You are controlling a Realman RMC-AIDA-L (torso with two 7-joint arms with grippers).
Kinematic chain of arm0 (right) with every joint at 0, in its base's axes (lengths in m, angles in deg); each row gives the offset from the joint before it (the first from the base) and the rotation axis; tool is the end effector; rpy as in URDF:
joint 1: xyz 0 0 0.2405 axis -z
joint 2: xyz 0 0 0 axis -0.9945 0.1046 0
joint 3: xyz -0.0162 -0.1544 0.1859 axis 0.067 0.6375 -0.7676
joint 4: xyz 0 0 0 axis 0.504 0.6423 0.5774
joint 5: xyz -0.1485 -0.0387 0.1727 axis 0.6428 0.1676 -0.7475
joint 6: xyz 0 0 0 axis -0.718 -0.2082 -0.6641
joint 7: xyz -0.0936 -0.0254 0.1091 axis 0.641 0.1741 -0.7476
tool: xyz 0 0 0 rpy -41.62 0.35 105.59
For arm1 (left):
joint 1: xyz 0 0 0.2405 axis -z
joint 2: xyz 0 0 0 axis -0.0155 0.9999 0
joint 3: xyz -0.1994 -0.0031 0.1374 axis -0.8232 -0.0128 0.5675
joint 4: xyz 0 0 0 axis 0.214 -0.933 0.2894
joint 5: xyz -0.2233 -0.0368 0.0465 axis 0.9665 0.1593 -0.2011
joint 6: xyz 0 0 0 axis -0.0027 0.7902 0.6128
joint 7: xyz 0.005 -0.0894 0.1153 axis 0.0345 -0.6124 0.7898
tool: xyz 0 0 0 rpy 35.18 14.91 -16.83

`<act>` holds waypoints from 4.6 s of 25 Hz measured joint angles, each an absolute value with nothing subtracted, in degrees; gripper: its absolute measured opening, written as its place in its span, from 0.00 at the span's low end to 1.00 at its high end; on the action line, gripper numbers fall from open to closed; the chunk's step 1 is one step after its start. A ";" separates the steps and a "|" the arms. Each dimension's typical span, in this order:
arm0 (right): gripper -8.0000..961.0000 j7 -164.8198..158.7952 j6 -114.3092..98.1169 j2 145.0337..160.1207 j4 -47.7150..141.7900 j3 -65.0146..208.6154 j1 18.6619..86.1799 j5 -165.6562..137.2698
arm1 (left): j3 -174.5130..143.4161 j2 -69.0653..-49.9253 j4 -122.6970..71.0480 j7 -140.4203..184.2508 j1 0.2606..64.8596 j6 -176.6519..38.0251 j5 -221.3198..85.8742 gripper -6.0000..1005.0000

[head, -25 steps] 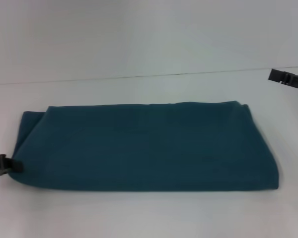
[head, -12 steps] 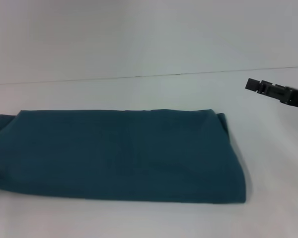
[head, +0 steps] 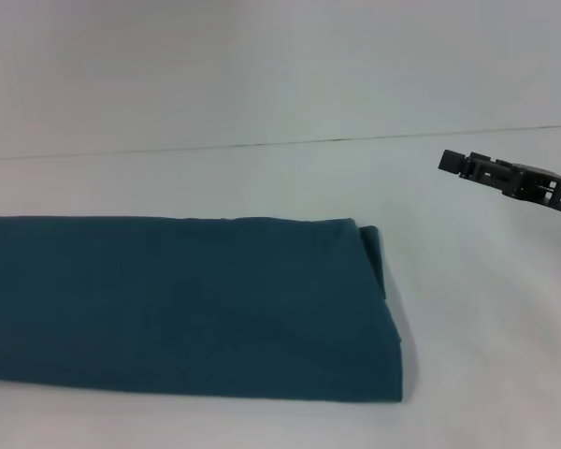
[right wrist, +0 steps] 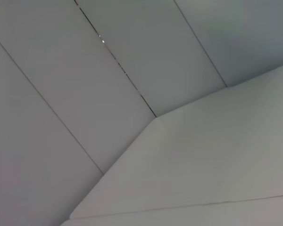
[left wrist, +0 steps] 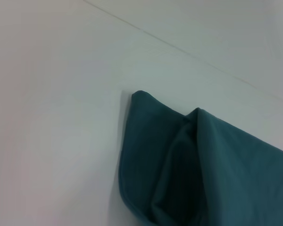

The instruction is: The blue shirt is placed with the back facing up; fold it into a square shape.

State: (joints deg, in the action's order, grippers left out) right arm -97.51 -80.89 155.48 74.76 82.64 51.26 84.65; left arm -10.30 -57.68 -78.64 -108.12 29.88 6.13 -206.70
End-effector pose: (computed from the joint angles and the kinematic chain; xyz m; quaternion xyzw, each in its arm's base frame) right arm 0.3015 0.3743 0.0622 -0.7892 0.4316 0.3634 0.2424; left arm -0.3880 0.3207 0.1528 -0.6743 -0.6495 -0.1247 0.3286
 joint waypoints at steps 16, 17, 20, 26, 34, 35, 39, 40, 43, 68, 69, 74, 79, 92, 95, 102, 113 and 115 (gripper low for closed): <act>0.94 -97.17 -81.46 155.47 74.75 82.64 51.67 84.75 | -4.53 -60.52 -78.86 -104.45 31.64 21.33 -180.79 0.05; 0.94 -97.08 -81.48 155.35 74.75 82.65 51.84 84.79 | -2.81 -61.14 -78.87 -104.57 32.20 21.95 -178.18 0.05; 0.94 -97.05 -81.69 155.02 74.76 82.65 52.20 84.95 | 3.04 -63.62 -78.30 -104.55 34.63 22.22 -171.51 0.05; 0.94 -96.23 -83.06 154.55 75.20 82.73 52.86 85.14 | 15.48 -68.71 -70.73 -100.27 42.00 16.51 -165.82 0.05; 0.94 -95.24 -83.20 153.89 75.37 83.71 53.56 85.18 | 24.57 -69.18 -41.22 -83.10 50.76 -2.24 -153.22 0.05; 0.94 -95.17 -83.20 153.85 75.37 84.00 53.60 85.18 | 24.57 -69.25 -37.59 -79.97 51.36 -4.33 -150.80 0.05; 0.94 -95.03 -83.00 153.57 75.39 85.67 53.46 85.18 | 24.52 -69.27 -28.38 -71.19 52.39 -7.68 -145.06 0.09; 0.94 -95.03 -83.00 153.57 75.39 85.67 53.46 85.18 | 24.50 -69.27 -27.21 -70.08 52.44 -7.66 -144.53 0.11; 0.94 -95.10 -82.04 153.50 75.39 86.84 53.16 85.18 | 24.49 -69.29 -25.20 -68.14 51.86 -4.93 -144.00 0.21; 0.94 -125.56 -80.18 148.25 74.76 99.13 48.97 92.71 | 24.30 -67.92 -58.15 -66.37 23.89 12.84 -150.42 0.96; 0.94 -126.26 -80.21 148.36 74.75 99.39 48.97 92.73 | 23.81 -67.92 -58.31 -65.49 23.69 12.73 -151.65 0.96; 0.94 -129.17 -79.46 148.67 74.63 100.19 48.88 92.77 | 22.96 -67.88 -58.59 -61.76 23.47 11.84 -156.36 0.96; 0.94 -130.01 -79.17 149.01 73.50 100.54 48.34 92.79 | 22.73 -67.72 -59.69 -60.91 23.02 12.05 -161.20 0.96; 0.94 -129.44 -77.65 149.86 73.08 100.67 47.12 92.83 | 22.22 -67.91 -60.86 -59.35 21.82 12.72 -166.73 0.96; 0.94 -129.44 -77.11 149.94 73.08 100.67 47.03 92.83 | 22.21 -68.06 -61.23 -59.21 21.48 12.62 -167.80 0.96; 0.93 -129.44 -75.86 150.21 73.08 100.66 46.66 92.60 | 21.89 -68.41 -61.81 -54.25 20.86 8.42 -168.46 0.96; 0.93 -129.99 -74.10 150.54 72.65 100.20 45.54 92.36 | 21.52 -68.87 -61.56 -46.16 19.65 5.93 -167.97 0.96; 0.93 -130.00 -73.66 150.57 72.64 100.13 45.49 92.33 | 21.52 -68.92 -61.46 -45.21 19.34 6.02 -168.06 0.96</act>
